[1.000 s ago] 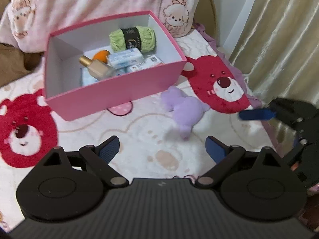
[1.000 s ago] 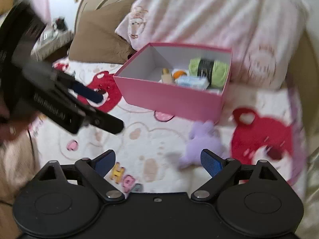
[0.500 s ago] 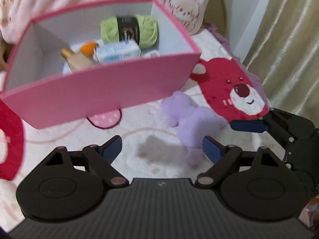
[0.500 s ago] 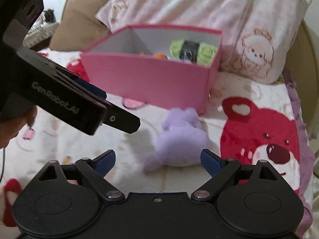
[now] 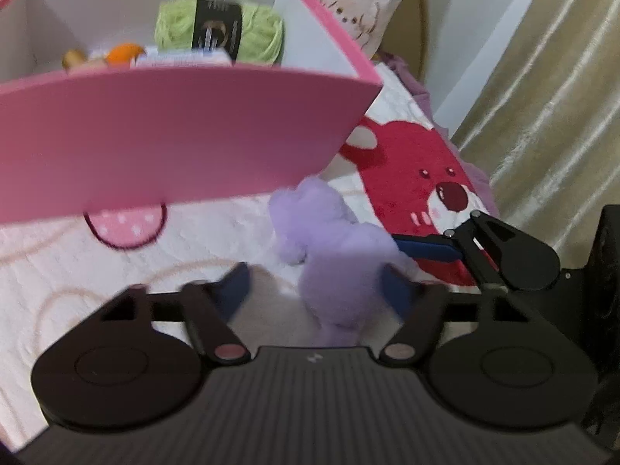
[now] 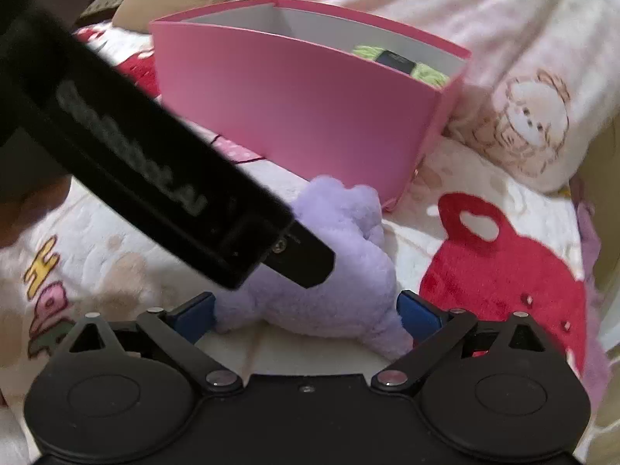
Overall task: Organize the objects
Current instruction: 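Move the left gripper to the lilac plush toy on the bed, then close the left gripper on the lilac plush toy and lift it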
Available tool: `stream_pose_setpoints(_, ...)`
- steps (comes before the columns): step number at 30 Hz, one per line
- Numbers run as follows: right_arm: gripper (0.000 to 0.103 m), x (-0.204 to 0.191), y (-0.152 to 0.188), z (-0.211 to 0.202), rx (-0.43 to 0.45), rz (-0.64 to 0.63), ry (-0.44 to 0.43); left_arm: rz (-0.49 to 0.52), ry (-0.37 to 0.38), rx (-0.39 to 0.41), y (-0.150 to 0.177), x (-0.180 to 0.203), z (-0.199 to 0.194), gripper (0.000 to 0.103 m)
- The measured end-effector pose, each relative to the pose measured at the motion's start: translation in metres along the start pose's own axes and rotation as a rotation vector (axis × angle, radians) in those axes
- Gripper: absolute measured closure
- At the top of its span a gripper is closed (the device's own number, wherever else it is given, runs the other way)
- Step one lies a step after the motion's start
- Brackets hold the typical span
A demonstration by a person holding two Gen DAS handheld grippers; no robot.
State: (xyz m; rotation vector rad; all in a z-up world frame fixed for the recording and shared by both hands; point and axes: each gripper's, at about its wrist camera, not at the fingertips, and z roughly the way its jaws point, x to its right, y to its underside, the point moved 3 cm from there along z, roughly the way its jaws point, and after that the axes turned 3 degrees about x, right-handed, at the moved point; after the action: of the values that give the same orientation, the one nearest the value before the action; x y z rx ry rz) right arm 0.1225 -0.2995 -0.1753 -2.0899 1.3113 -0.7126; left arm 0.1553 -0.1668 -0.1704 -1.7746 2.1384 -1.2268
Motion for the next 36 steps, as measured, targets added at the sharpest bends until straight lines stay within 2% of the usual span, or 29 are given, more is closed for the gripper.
stream_pose_setpoints(1, 0.003, 0.001, 0.000, 0.000, -0.014, 0.035, -0.001, -0.026, 0.040, -0.020, 0.002, -0.001, 0.001, 0.057)
stream_pose_setpoints(3, 0.007, -0.003, -0.001, -0.006, -0.002, 0.090, 0.011, -0.074, 0.132, -0.036, 0.007, -0.004, -0.001, 0.063)
stream_pose_setpoints(4, 0.007, -0.005, -0.002, -0.011, 0.013, 0.119, 0.006, -0.083, 0.138, -0.029, 0.010, -0.004, -0.004, 0.063)
stream_pose_setpoints(6, 0.010, -0.012, -0.002, -0.018, 0.029, 0.163, -0.006, -0.069, 0.117, -0.029, 0.015, -0.005, -0.009, 0.063)
stream_pose_setpoints(12, 0.013, -0.033, 0.000, -0.035, 0.043, 0.185, -0.078, -0.144, 0.104, -0.043, 0.027, -0.017, -0.033, 0.063)
stream_pose_setpoints(17, 0.014, -0.055, 0.003, -0.028, 0.039, 0.198, -0.091, -0.208, 0.069, -0.024, 0.036, -0.034, -0.041, 0.063)
stream_pose_setpoints(20, 0.029, -0.059, 0.009, -0.026, 0.037, 0.221, -0.081, -0.201, 0.027, -0.049, 0.039, -0.040, -0.037, 0.063)
stream_pose_setpoints(22, 0.043, -0.054, 0.017, -0.026, 0.028, 0.243, -0.069, -0.211, 0.029, -0.085, 0.043, -0.043, -0.034, 0.063)
stream_pose_setpoints(26, 0.045, -0.044, 0.021, -0.030, 0.042, 0.339, -0.086, -0.169, 0.012, -0.061, 0.044, -0.036, -0.037, 0.064)
stream_pose_setpoints(31, 0.048, -0.066, 0.017, -0.037, 0.052, 0.261, -0.033, -0.105, 0.006, -0.054, 0.047, -0.026, -0.050, 0.065)
stream_pose_setpoints(36, 0.049, -0.076, 0.012, -0.058, 0.062, 0.290, -0.036, -0.153, 0.026, -0.088, 0.043, -0.027, -0.065, 0.065)
